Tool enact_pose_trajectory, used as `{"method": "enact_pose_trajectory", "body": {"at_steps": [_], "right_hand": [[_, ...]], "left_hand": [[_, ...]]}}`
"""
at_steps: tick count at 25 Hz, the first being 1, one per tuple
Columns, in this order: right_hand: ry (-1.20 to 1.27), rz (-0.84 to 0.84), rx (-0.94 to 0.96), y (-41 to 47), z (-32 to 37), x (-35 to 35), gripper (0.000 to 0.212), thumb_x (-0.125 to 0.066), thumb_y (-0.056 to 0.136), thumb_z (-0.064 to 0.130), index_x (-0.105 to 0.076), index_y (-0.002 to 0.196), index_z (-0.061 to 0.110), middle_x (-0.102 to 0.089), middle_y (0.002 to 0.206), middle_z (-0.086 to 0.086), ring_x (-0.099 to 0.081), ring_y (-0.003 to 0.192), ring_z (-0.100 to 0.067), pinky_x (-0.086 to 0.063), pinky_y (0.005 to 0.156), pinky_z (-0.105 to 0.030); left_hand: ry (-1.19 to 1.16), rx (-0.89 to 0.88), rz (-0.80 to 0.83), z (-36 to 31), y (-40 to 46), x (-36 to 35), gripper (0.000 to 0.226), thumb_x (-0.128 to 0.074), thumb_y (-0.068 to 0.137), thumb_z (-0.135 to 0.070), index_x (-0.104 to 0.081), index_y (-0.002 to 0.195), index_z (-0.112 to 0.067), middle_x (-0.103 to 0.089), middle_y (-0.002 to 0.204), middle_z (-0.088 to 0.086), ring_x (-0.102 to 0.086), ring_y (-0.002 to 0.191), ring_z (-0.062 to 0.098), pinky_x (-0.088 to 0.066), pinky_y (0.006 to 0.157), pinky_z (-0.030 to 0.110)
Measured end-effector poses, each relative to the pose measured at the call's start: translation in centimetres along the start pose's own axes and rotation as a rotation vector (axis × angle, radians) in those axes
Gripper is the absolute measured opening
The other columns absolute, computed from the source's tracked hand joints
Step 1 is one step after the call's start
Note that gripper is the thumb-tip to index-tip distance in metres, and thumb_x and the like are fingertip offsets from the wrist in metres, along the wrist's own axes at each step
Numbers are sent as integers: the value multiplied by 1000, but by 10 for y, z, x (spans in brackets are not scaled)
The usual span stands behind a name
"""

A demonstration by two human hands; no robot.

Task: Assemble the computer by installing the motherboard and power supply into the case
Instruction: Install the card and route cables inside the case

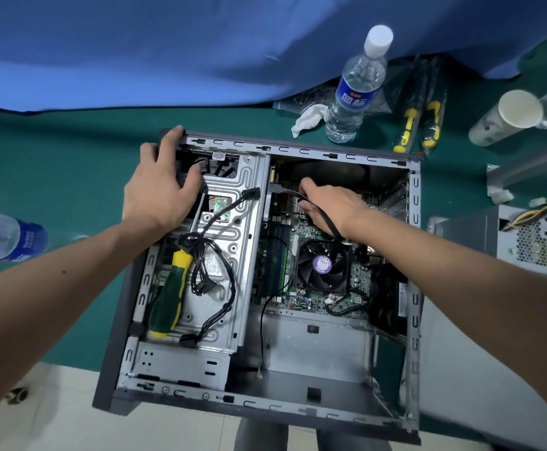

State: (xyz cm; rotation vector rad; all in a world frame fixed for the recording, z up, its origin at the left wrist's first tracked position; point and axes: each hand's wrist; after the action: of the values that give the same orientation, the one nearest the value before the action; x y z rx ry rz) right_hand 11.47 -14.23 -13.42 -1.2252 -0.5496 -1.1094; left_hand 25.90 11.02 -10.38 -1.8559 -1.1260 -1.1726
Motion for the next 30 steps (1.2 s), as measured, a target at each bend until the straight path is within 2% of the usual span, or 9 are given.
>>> {"method": "enact_pose_trajectory", "body": {"at_steps": [3, 8, 10, 13, 15, 17, 20, 26, 30], "right_hand": [[274, -33, -119, 2, -1, -11, 6, -52, 98, 17, -50, 104, 17, -52, 77, 5, -50, 74, -22, -35, 72, -29], [492, -146, -176, 6, -3, -11, 14, -70, 91, 19, -71, 104, 14, -64, 80, 4, -55, 67, -4, -37, 71, -21], [515, -152, -178, 9, -2, -11, 19, -72, 90, 23, -73, 106, 14, -68, 84, 2, -59, 73, -8, -39, 72, -22], [533, -124, -175, 13, 1, -12, 25, -69, 92, 27, -74, 113, 15, -72, 105, -3, -63, 98, -17, -44, 83, -25], [535, -97, -174, 15, 3, -11, 22, -68, 93, 25, -75, 111, 15, -72, 109, -5, -63, 103, -19, -46, 87, -27], [546, -105, -202, 17, 3, -10, 19, -70, 91, 20, -76, 107, 13, -73, 105, -4, -64, 96, -15, -46, 82, -23], [617, -157, -248, 19, 3, -12, 18, -73, 87, 11, -75, 104, 8, -71, 95, -5, -58, 76, -7, -39, 62, -6], [392, -96, -120, 18, 8, -14, 11, -70, 89, 16, -74, 99, 17, -66, 81, 2, -62, 80, -18, -43, 74, -23], [284, -67, -48, 18, 7, -12, 14, -68, 90, 17, -73, 104, 16, -65, 90, 0, -61, 88, -21, -45, 78, -25]], "left_hand": [[0, -4, -4, 0, -2, -1, 59, -41, 94, -54, -21, 147, -40, -42, 126, 11, -46, 78, 26, -42, 74, 43], [-13, -10, -4, -1, -1, -1, 58, -42, 94, -53, -22, 146, -41, -42, 125, 10, -45, 78, 25, -40, 74, 41], [-14, -13, 0, -1, -2, -1, 58, -42, 94, -54, -22, 146, -41, -42, 125, 9, -46, 78, 25, -39, 73, 40], [-10, -15, -2, -1, -1, -1, 58, -43, 94, -53, -22, 147, -40, -42, 124, 9, -46, 77, 25, -39, 73, 40], [-5, -8, -5, 1, -2, 0, 58, -43, 94, -53, -22, 147, -40, -42, 123, 9, -46, 76, 25, -39, 72, 40], [-5, -4, -2, 1, -2, 0, 58, -42, 94, -53, -22, 147, -40, -42, 123, 8, -47, 76, 25, -39, 72, 39], [-11, -12, -5, -1, -4, -1, 58, -41, 94, -55, -21, 147, -41, -42, 122, 7, -47, 74, 24, -39, 71, 38], [-7, -5, -8, 3, -6, -2, 58, -40, 94, -56, -20, 147, -42, -41, 121, 4, -43, 64, 14, -39, 69, 36], [-7, -12, -10, 4, -6, -2, 59, -39, 93, -57, -20, 147, -43, -41, 120, 2, -46, 71, 20, -39, 69, 36]]}}
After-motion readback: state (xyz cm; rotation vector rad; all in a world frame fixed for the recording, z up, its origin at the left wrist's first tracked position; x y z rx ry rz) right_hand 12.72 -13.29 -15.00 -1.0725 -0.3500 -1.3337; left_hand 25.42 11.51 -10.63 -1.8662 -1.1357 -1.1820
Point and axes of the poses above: each hand's wrist, its own y-axis towards the middle knuckle, its own x-axis out of the back of the hand, z = x × y
